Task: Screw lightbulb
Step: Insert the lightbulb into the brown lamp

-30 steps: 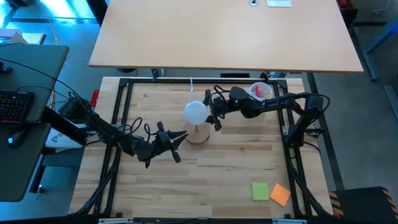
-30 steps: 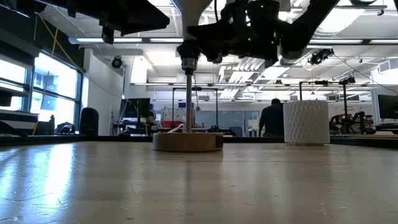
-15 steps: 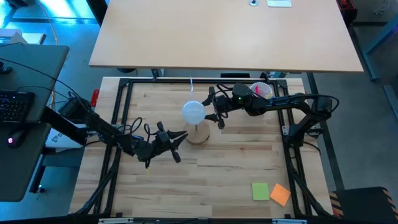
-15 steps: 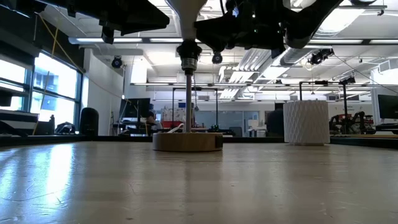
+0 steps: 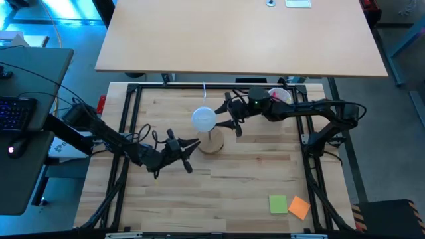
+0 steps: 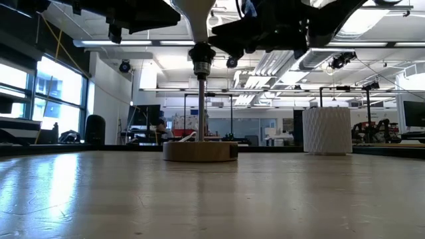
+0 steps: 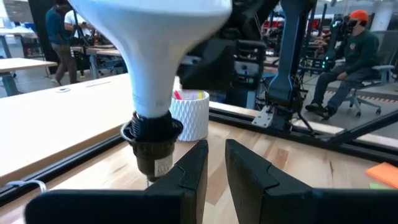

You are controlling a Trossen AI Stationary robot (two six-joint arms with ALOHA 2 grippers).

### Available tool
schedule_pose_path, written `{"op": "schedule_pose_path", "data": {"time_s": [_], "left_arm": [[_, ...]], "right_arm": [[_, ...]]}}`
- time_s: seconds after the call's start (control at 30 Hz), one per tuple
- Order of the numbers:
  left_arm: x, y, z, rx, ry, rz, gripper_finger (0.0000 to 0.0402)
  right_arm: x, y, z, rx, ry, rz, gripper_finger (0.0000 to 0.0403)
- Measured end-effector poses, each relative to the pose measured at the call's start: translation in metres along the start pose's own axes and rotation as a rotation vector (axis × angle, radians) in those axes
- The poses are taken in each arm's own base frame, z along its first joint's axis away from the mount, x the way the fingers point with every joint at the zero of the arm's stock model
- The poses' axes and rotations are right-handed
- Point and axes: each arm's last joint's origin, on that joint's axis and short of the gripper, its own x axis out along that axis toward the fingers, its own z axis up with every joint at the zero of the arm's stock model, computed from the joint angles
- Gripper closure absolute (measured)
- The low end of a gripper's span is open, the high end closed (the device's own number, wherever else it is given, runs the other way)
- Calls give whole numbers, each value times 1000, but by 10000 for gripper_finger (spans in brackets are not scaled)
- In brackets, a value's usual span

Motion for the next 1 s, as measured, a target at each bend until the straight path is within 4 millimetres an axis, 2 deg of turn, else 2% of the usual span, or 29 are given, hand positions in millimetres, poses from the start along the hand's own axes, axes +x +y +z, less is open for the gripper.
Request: {"op": "schedule_pose_path", "data": {"time_s": [0.1, 0.27, 0.4, 0.6, 0.83, 1.0], "left_arm": [[-4, 1, 6, 3, -13, -8, 351], [-7, 2, 10, 24, -10, -18, 351], [-7, 2, 8, 30, 0, -18, 351], [-7, 2, 6, 30, 15, -17, 351], [-7, 2, 5, 37, 19, -17, 351], [-7, 2, 5, 39, 20, -17, 351]], "right_arm": [[6, 1, 8, 7, 51, 18, 174], [11, -2, 23, -19, 190, 34, 135], [12, -4, 33, -35, 197, 29, 124], [16, -3, 36, -61, 163, 29, 124], [30, 9, 35, -124, 134, 41, 124], [36, 8, 31, -129, 138, -50, 124]]}}
